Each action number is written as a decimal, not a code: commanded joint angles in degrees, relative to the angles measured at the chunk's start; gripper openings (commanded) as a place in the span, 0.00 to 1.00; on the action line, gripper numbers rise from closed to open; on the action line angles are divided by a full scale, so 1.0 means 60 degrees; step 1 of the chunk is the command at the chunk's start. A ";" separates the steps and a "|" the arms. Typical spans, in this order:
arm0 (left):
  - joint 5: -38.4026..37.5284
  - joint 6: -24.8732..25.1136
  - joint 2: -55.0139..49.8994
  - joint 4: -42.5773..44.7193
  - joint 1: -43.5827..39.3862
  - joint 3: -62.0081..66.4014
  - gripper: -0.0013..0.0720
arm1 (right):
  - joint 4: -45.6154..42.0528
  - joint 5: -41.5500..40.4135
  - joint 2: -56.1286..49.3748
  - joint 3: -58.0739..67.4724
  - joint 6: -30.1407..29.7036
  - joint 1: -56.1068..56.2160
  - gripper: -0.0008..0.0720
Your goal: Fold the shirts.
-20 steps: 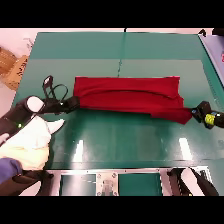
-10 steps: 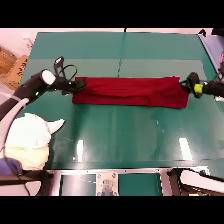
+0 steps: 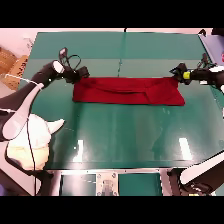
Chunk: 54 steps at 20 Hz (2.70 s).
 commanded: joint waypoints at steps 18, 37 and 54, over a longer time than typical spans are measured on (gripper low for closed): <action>-0.4907 0.1082 -0.0157 -0.0652 0.1468 0.1304 0.04 | 0.0157 0.5533 -0.2834 0.1745 -0.2266 -0.1643 0.74; 0.0896 0.2492 -0.2280 -0.2758 -0.4007 0.2000 0.04 | 0.0197 0.7253 0.0503 0.3850 -0.0994 0.0353 0.04; -0.4914 0.2273 -0.2011 -0.2470 -0.0929 0.5045 0.04 | -0.0015 0.6404 0.1424 0.3847 0.0073 0.2579 0.03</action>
